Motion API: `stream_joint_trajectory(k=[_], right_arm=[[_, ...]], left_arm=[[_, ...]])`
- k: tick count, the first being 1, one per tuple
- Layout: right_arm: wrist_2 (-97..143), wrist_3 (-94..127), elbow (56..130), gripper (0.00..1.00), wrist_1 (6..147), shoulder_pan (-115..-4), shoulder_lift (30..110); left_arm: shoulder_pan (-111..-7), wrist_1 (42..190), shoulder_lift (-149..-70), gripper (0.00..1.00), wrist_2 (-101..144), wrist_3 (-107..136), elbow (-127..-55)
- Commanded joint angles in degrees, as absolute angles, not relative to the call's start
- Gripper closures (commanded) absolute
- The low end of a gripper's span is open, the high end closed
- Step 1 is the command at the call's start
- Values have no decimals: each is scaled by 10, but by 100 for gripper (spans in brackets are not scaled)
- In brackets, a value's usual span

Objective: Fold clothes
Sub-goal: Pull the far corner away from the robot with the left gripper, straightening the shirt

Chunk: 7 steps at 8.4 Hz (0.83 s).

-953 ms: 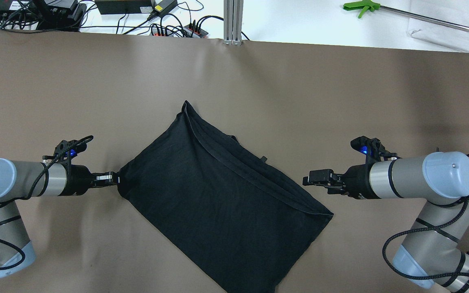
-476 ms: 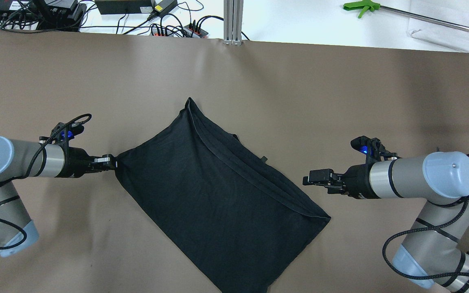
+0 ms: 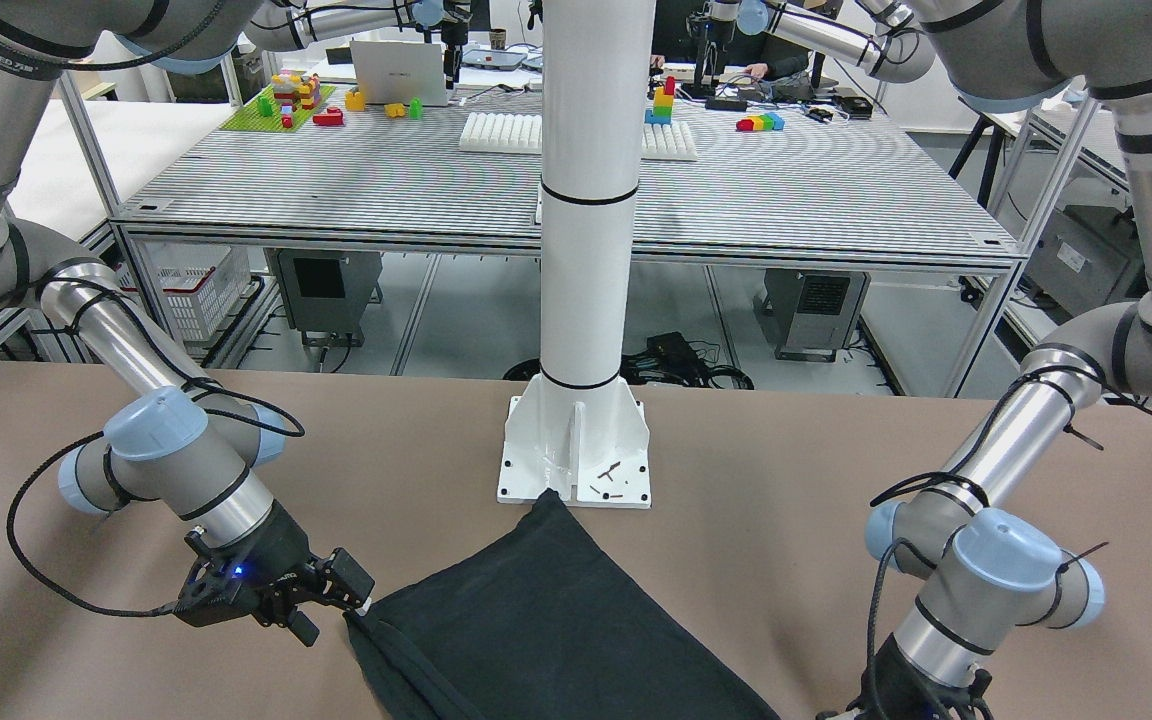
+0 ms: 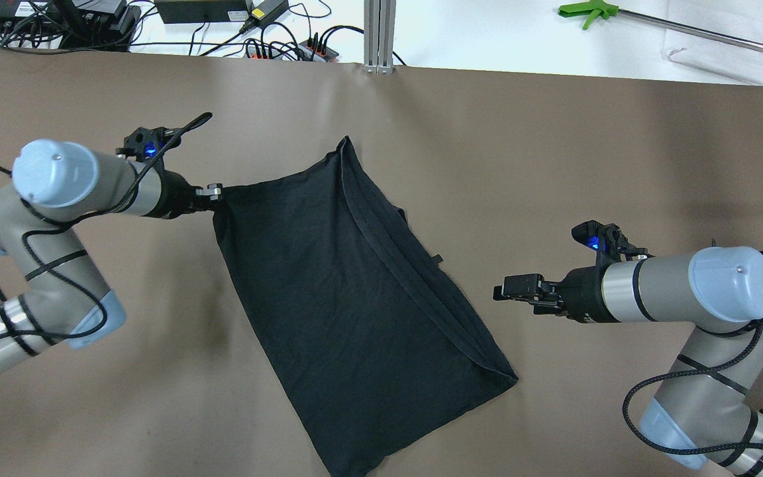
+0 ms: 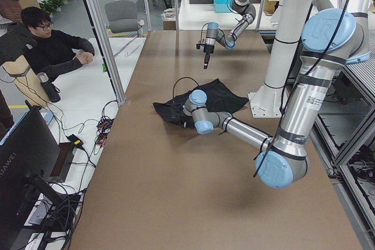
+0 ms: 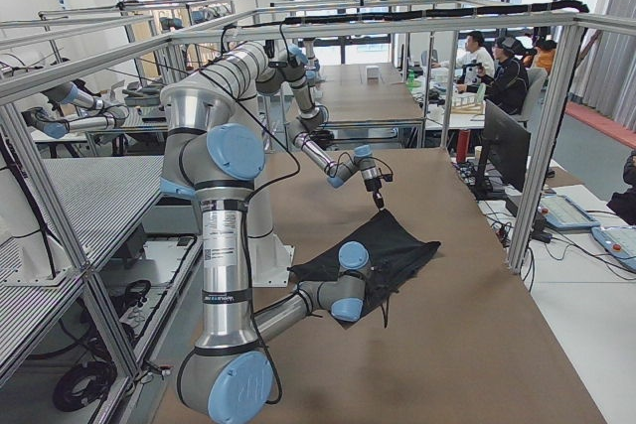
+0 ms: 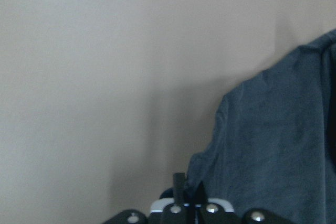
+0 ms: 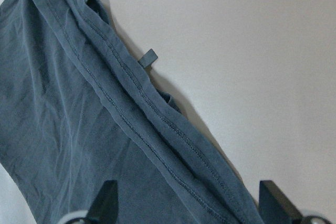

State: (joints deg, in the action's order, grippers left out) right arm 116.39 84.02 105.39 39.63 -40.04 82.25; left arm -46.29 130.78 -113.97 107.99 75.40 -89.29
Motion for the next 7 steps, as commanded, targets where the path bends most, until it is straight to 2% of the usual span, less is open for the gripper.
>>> stream_joint_trajectory(k=[1,3,5,6,7], right_arm=[[1164,841,1056,6,396,-408,823],[1164,841,1056,6,396,-411,825],[1164,841,1056,6,396,-411,824],[1164,841,1056,6,397,-411,824],[1158,841,1056,6,398,-411,823]], left_arm=[[-479,1227,-1304,100,1042,715,-762],[-478,1231,-1416,100,1007,714,-647],[-477,1236,-1461,100,970,710,-580],[-476,1237,-1460,85,956,710,-576],[-474,1240,-1456,4,926,708,-575]])
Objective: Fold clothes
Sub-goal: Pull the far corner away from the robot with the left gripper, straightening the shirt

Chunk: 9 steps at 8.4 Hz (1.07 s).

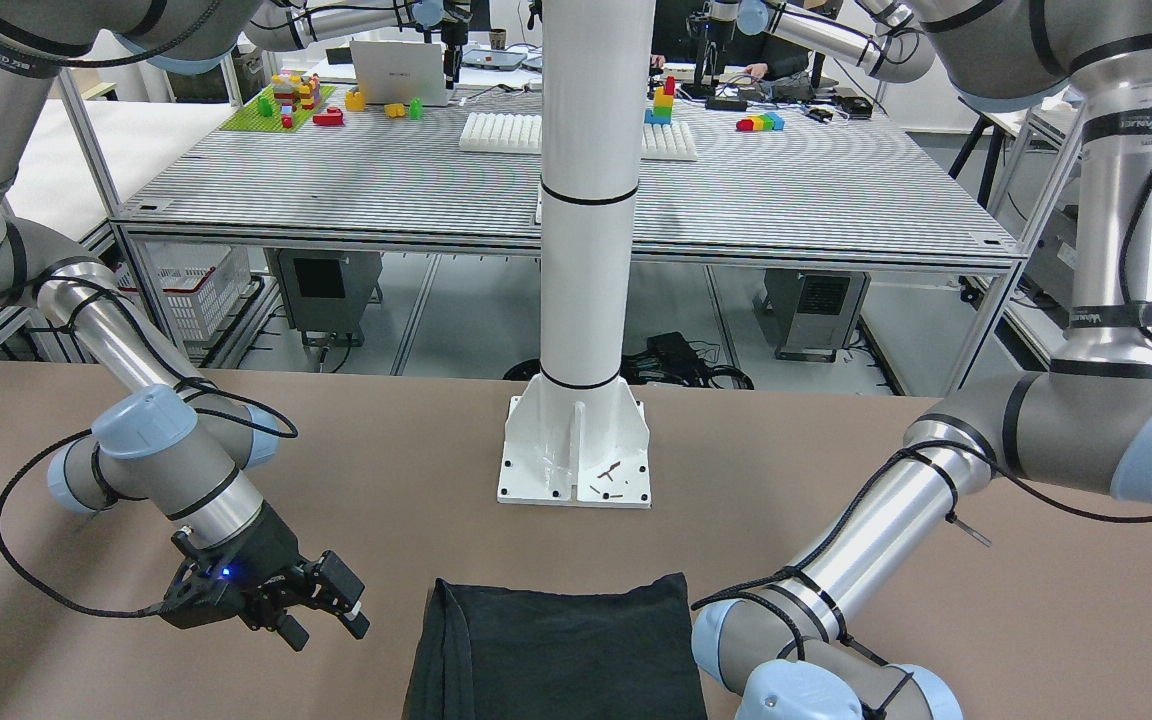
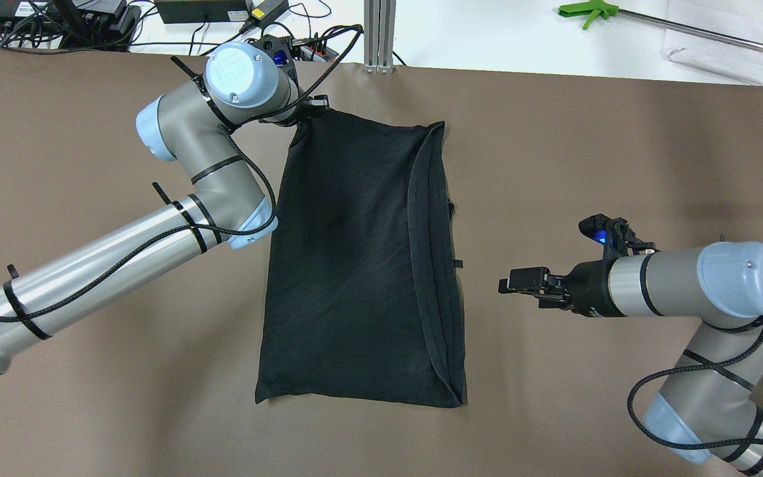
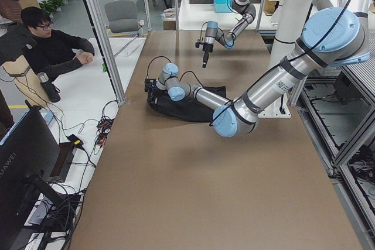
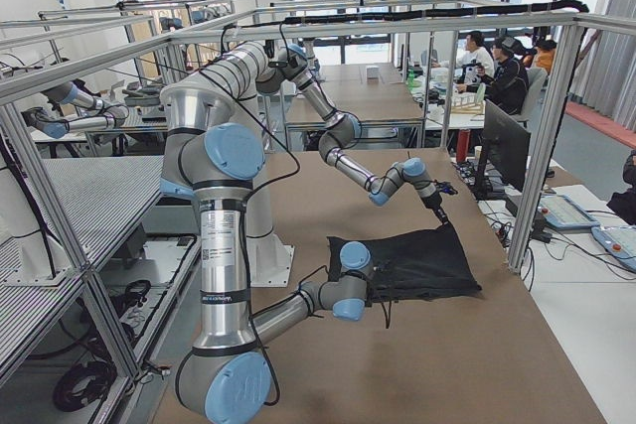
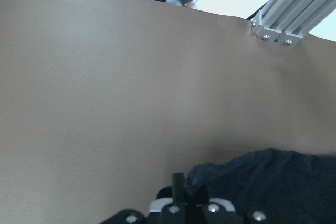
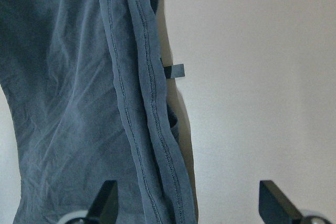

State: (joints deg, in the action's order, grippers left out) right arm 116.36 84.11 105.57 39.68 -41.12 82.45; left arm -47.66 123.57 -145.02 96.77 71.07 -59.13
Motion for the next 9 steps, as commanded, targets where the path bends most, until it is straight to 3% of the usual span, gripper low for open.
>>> stream_joint_trajectory(k=[1,5,8,9], right_arm=[[1145,841,1056,6,411,-409,820],[1114,826,1056,6,552,-411,733],[1028,698,1040,6,647,-411,661],[994,671,1002,6,644,-410,631]], left_arm=[[-471,1239,-1457,5,912,708,-576],[-506,1239,-1455,5,930,647,-577],[-541,1339,-1388,5,1026,551,-583],[-555,1374,-1364,5,1048,548,-583]])
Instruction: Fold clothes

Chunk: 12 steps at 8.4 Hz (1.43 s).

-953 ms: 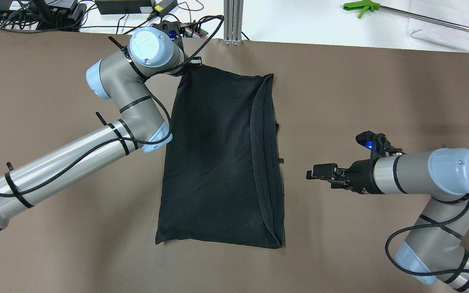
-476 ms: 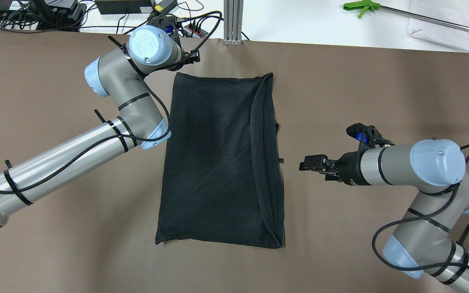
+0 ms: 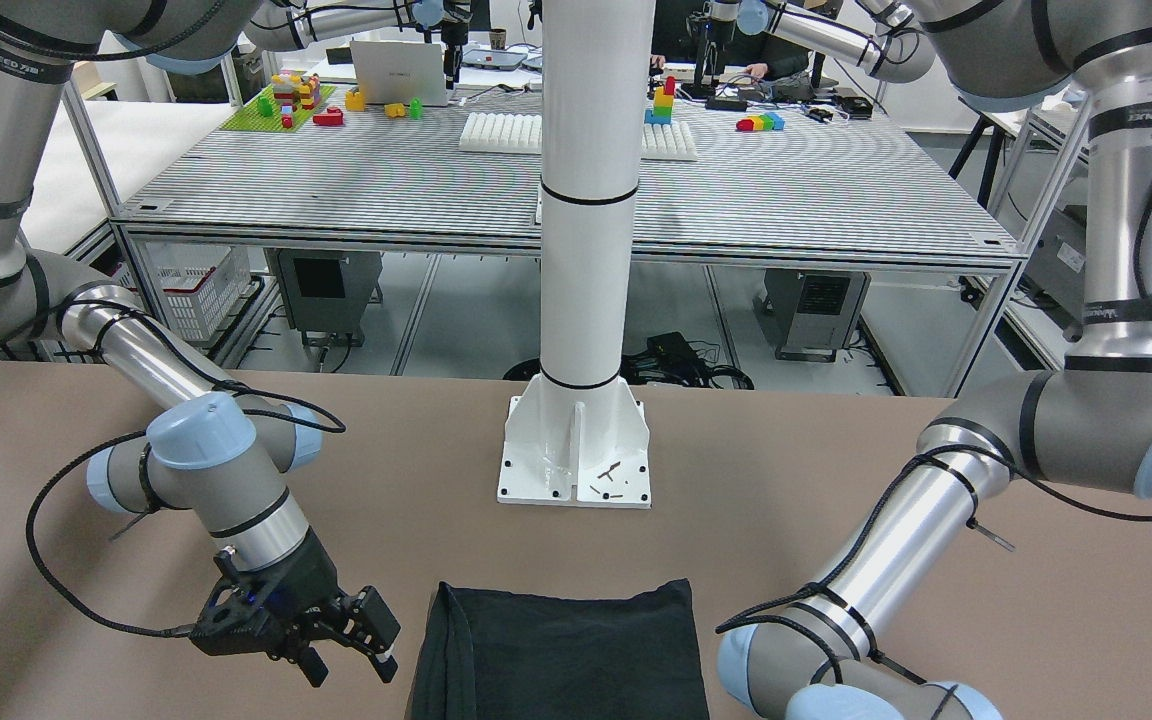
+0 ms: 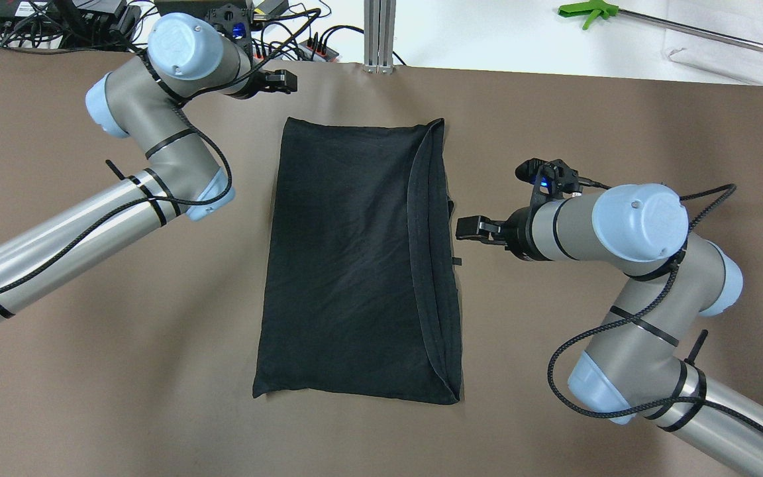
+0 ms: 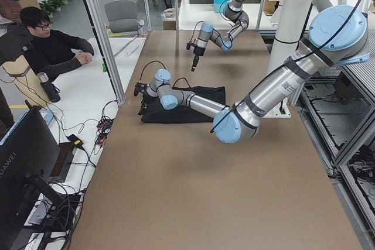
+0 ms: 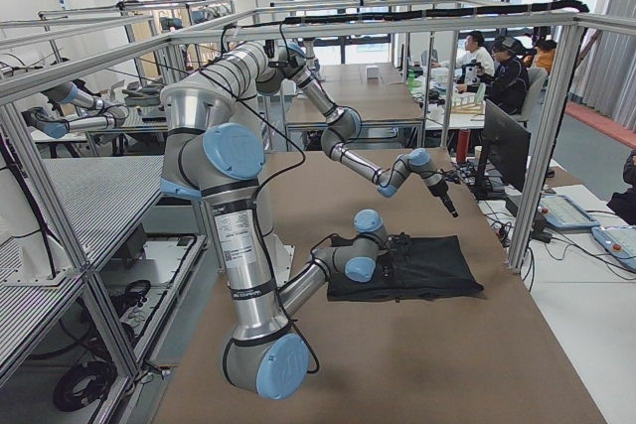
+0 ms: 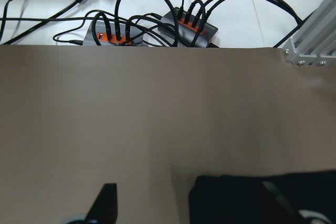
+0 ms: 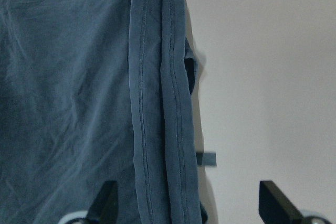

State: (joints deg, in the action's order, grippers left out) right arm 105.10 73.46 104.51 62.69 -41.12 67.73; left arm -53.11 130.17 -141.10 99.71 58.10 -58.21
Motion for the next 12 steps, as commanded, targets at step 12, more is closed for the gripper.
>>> stream_joint_trajectory(k=[12], right_arm=[[802,586,615,25,642,-367,368]], left_arm=[[-553,1374,-1369,10,1051,557,-578]])
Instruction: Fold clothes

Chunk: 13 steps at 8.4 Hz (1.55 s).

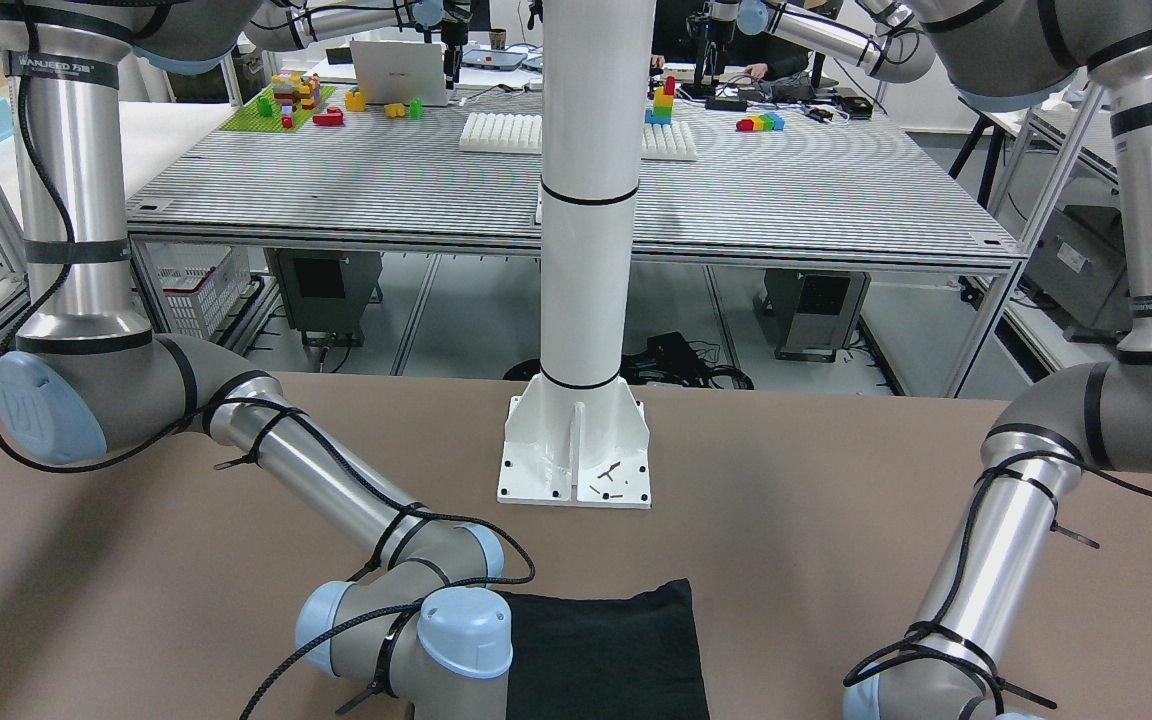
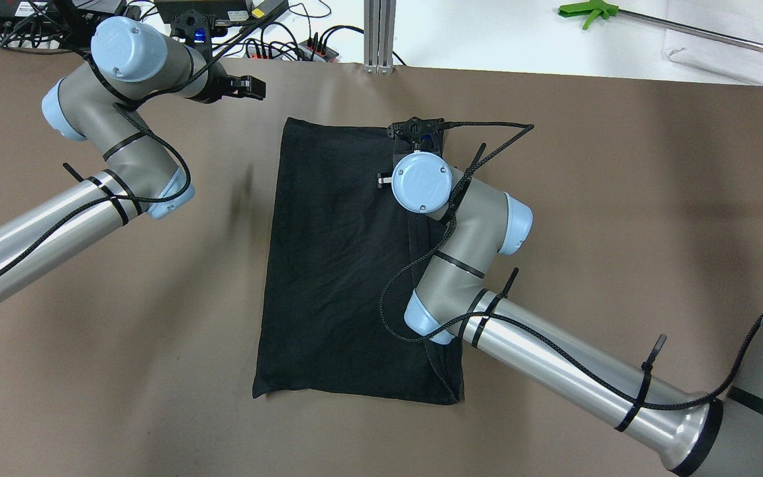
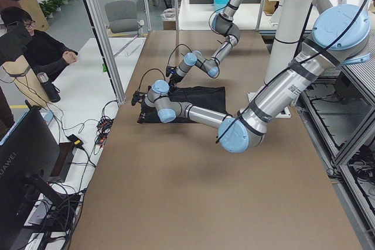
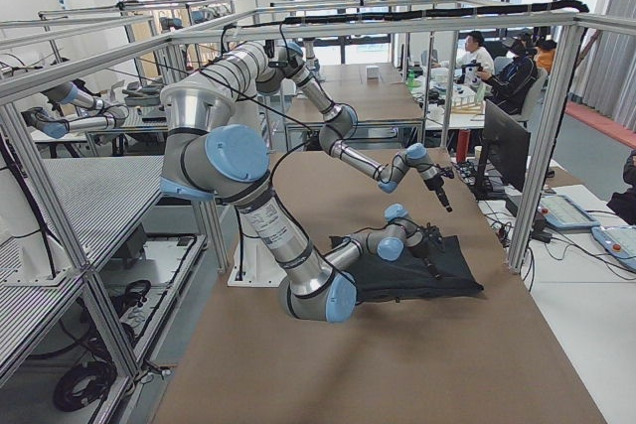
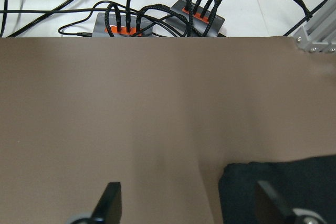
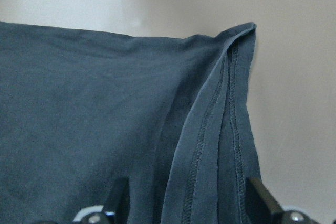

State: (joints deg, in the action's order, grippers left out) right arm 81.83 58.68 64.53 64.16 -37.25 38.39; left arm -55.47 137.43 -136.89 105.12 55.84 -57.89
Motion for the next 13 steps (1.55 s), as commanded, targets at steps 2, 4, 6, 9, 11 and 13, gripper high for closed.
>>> stream_joint_trajectory(k=[2,4,6,9,11,13], right_arm=[[788,578,602,25,642,-367,366],[772,577,562,26,641,-367,340],[771,576,561,39,641,-367,340],[771,569,561,86,641,-365,341],[771,548,565,100,641,-365,345],[770,523,602,100,641,-367,373]], left_arm=[[-551,1374,-1370,10,1051,557,-577],[-548,1374,-1370,10,1051,557,-577],[-548,1374,-1370,10,1051,557,-577],[-547,1374,-1370,10,1051,558,-577],[-547,1374,-1370,10,1051,560,-577],[-547,1374,-1371,10,1051,559,-573]])
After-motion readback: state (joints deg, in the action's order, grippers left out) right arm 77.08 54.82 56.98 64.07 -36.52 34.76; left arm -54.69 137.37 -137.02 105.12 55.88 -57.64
